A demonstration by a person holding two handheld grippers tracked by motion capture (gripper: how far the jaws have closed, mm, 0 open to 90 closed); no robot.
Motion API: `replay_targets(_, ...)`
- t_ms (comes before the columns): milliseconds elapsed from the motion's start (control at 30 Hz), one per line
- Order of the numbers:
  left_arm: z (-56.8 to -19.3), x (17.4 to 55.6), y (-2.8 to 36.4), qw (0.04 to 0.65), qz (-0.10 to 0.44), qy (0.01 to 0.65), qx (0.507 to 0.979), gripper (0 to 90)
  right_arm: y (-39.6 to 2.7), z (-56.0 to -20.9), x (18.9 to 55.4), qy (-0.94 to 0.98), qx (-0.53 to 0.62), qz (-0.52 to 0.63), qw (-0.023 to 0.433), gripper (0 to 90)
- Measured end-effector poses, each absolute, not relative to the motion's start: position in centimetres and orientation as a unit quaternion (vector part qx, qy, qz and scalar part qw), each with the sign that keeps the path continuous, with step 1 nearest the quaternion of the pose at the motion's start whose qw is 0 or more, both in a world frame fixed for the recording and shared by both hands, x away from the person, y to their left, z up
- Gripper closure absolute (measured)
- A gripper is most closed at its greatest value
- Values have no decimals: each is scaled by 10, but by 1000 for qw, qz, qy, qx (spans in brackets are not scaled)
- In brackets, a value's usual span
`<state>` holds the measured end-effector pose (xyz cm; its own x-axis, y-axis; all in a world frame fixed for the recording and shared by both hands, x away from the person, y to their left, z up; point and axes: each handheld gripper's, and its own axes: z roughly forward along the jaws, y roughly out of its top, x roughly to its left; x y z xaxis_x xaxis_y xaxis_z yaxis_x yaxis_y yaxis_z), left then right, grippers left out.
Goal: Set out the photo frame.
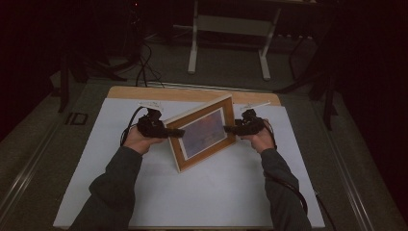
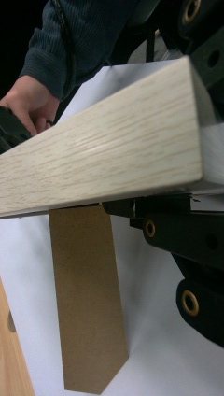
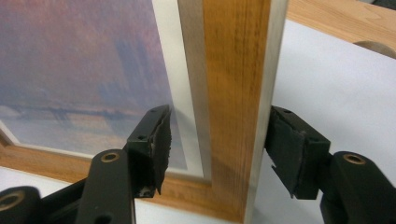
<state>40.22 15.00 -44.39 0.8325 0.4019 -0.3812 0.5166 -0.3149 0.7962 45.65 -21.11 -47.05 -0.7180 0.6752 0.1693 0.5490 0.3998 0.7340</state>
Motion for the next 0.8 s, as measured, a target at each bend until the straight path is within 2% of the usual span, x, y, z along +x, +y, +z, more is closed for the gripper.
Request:
replay_targets(200,-444,404,150,513,-59,280,809,748,-213,-473,459,830,367,415,67,387)
replay_targets(467,-446,408,149,517,-69,274,808,749,-215,-477,463,830,356,427,45,305)
replay_targets(500,-447,409,149,518,-71,272,808,749,-213,-477,463,834,351,423,43,263)
replay_targets(567,-447,410,149,519,-73,271,807,748,-211,-478,464,838,347,420,41,235)
replay_targets(667,-448,410,149,520,-74,269,807,748,-211,-479,465,838,345,421,34,229)
replay_targets(800,-449,411,150,524,-76,268,805,747,-214,-482,465,838,345,423,19,274)
